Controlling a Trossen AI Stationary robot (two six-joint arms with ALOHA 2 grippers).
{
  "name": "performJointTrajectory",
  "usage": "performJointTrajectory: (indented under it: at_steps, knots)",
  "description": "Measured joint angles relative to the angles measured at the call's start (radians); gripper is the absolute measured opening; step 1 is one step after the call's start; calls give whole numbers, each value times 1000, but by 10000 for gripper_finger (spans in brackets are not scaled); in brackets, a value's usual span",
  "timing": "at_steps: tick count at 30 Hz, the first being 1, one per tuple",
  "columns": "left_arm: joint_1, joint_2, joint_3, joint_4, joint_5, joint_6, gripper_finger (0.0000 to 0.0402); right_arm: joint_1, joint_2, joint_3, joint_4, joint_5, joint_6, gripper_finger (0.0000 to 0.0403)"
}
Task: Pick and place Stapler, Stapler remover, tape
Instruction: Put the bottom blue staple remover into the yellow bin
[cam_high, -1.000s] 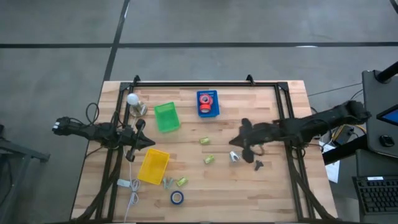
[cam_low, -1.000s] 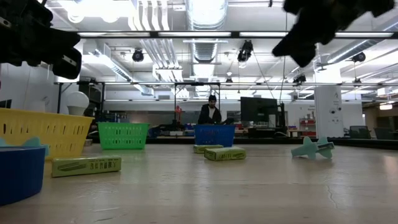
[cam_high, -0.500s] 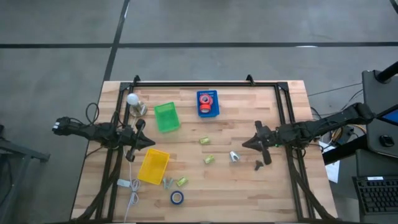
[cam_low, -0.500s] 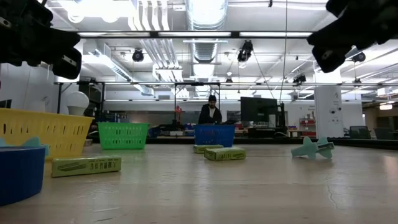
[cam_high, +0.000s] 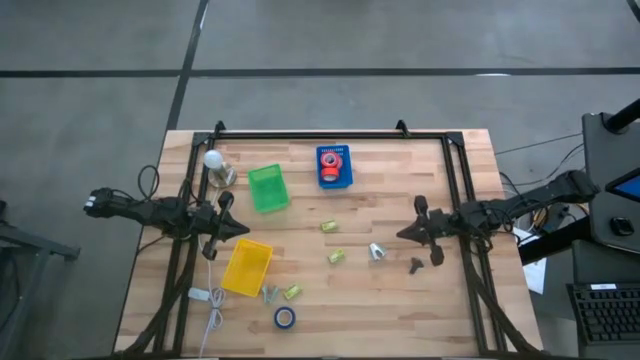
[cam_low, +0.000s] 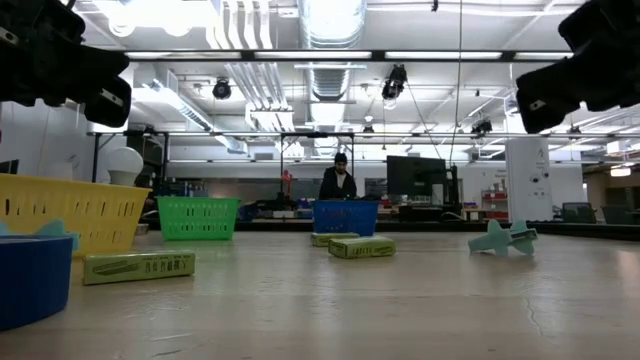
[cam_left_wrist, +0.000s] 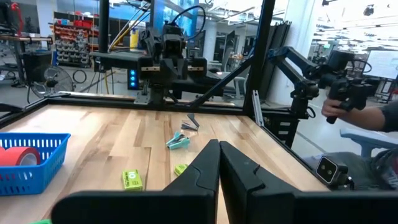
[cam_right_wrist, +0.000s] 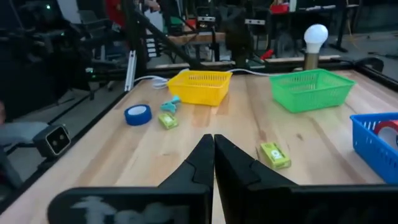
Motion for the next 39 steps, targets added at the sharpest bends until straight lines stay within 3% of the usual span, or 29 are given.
performJointTrajectory:
  at_steps: [10,14,19,27,31,36,39]
  knots:
    - [0,0,0,0,0,0,14,0,-62,-32,10,-24,-102,8]
    - [0,0,0,0,0,0,14,-1,-61,-32,-15,-124,-121,8]
    - [0,0,0,3,-1,0,14,-1,-61,-33,-15,-135,-117,8]
    - [0,5,0,290,-130,-206,14,-1,-60,-33,-92,-38,-123,8]
    - [2,5,0,477,-275,-237,14,-3,-60,-33,-123,-38,-54,8]
    - [5,44,1,539,-374,-301,14,-3,-67,-32,-83,-68,-69,8]
    - [5,128,4,511,-377,-377,14,-3,-82,-32,-89,-61,-98,8]
